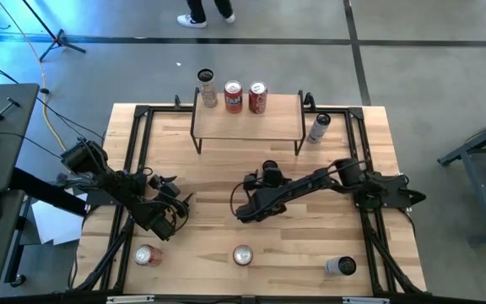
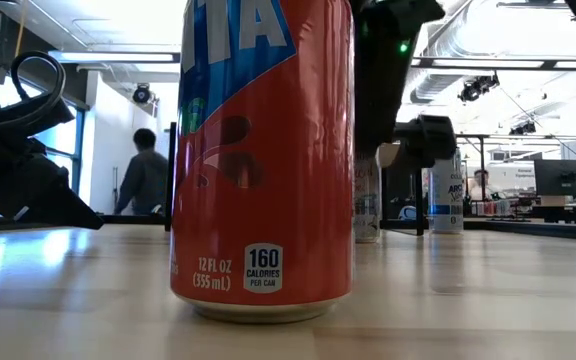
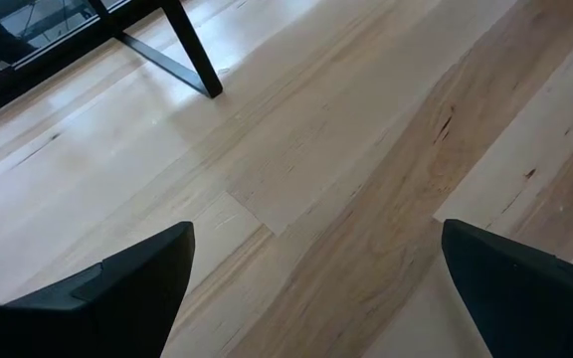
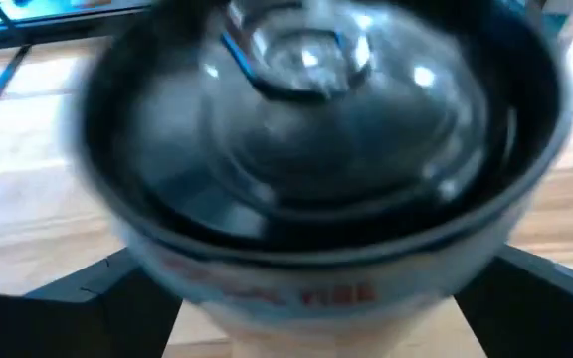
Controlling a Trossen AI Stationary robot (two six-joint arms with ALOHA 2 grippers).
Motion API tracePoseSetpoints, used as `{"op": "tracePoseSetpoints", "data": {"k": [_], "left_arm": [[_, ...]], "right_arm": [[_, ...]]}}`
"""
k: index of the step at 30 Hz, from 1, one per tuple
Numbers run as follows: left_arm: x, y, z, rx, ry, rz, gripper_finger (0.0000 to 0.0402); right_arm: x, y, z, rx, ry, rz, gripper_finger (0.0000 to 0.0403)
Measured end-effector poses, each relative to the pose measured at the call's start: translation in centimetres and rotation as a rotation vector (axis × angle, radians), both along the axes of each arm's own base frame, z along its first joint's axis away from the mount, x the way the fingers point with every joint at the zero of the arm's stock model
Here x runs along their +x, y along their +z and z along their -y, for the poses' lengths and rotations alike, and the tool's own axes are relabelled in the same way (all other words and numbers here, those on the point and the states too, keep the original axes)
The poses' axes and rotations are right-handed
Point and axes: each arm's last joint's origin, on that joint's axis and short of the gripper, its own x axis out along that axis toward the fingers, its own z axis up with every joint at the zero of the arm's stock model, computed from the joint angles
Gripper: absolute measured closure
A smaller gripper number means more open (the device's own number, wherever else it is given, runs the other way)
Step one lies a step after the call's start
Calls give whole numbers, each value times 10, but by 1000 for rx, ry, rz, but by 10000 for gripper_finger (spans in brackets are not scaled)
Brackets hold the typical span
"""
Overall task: Place canned beverage on shelf
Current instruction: Put the white and yellow soda can on the shelf aligned with the other white and yellow soda can
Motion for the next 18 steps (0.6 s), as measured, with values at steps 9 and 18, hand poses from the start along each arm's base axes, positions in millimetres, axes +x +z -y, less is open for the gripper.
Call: {"op": "tracePoseSetpoints", "data": {"k": [9, 18], "left_arm": [[0, 0, 0, -1, 0, 1, 2], [0, 0, 0, -3, 0, 3, 2]], "right_arm": [[0, -10, 2, -28, -61, 49, 91], [-1, -9, 2, -28, -74, 53, 164]]}}
